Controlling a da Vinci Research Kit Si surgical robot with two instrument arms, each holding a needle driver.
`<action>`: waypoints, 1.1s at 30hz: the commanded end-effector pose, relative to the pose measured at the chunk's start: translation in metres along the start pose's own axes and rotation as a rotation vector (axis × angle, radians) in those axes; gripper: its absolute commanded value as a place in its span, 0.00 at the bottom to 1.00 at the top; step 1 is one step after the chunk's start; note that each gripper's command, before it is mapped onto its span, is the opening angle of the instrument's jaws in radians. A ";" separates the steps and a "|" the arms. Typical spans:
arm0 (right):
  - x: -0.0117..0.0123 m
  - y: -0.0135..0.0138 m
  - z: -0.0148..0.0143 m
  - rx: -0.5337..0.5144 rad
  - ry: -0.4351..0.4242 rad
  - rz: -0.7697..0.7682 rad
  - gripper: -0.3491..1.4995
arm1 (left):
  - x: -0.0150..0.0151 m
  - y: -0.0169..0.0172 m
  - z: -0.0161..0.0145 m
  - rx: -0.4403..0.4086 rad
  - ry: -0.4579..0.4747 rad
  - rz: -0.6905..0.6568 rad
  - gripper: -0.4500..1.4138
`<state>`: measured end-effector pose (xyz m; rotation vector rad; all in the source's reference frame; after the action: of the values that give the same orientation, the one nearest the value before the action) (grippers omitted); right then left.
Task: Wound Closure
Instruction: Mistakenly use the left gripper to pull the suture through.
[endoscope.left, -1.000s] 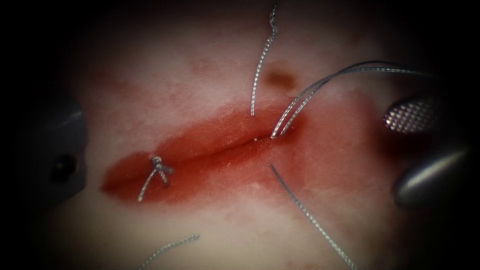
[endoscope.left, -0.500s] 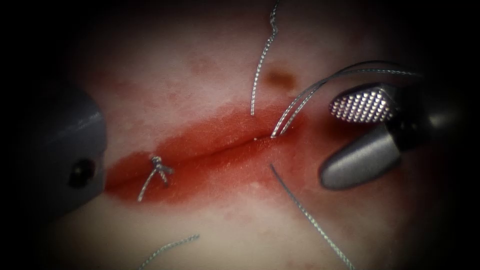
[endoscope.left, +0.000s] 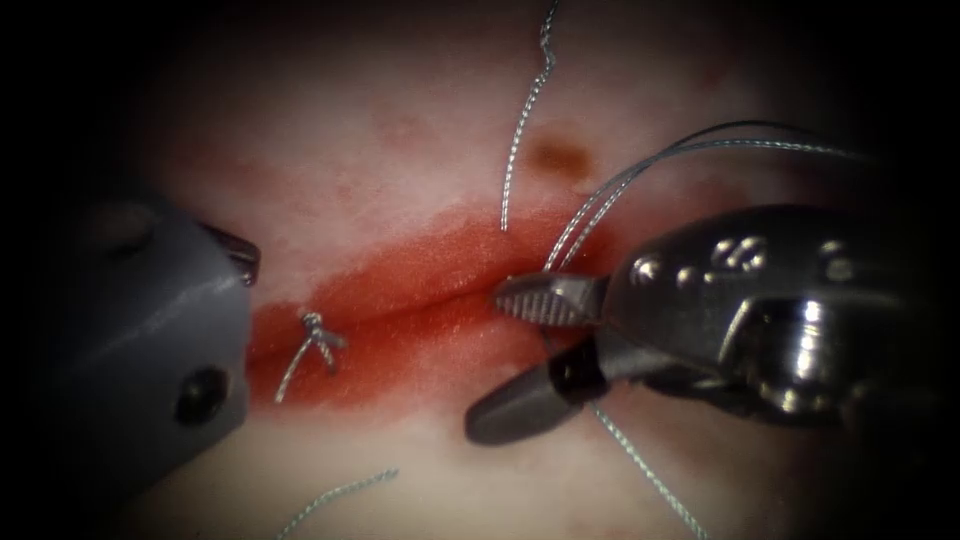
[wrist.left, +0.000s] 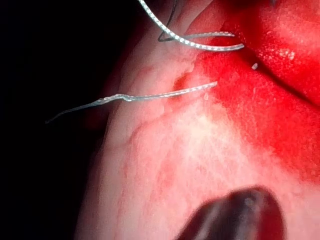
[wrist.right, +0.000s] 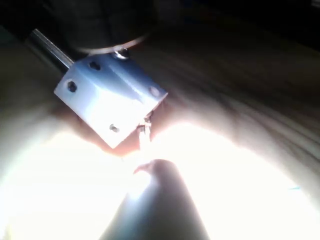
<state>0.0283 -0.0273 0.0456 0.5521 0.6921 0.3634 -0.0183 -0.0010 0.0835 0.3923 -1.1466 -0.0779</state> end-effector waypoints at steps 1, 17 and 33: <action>0.0012 0.0005 -0.0003 0.002 0.004 -0.017 0.73 | -0.0007 0.0009 -0.0001 0.018 -0.030 0.028 0.00; 0.0007 0.0002 -0.0007 0.009 -0.006 -0.049 0.76 | -0.0016 -0.0009 0.0009 0.164 -0.123 0.023 0.68; 0.0004 0.0001 -0.0015 0.022 -0.017 -0.041 0.78 | -0.0013 -0.0063 0.0026 0.218 0.152 -0.988 0.39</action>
<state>0.0263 -0.0273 0.0451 0.5627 0.6845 0.3114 -0.0203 -0.0082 0.0813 1.1136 -0.6966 -0.8010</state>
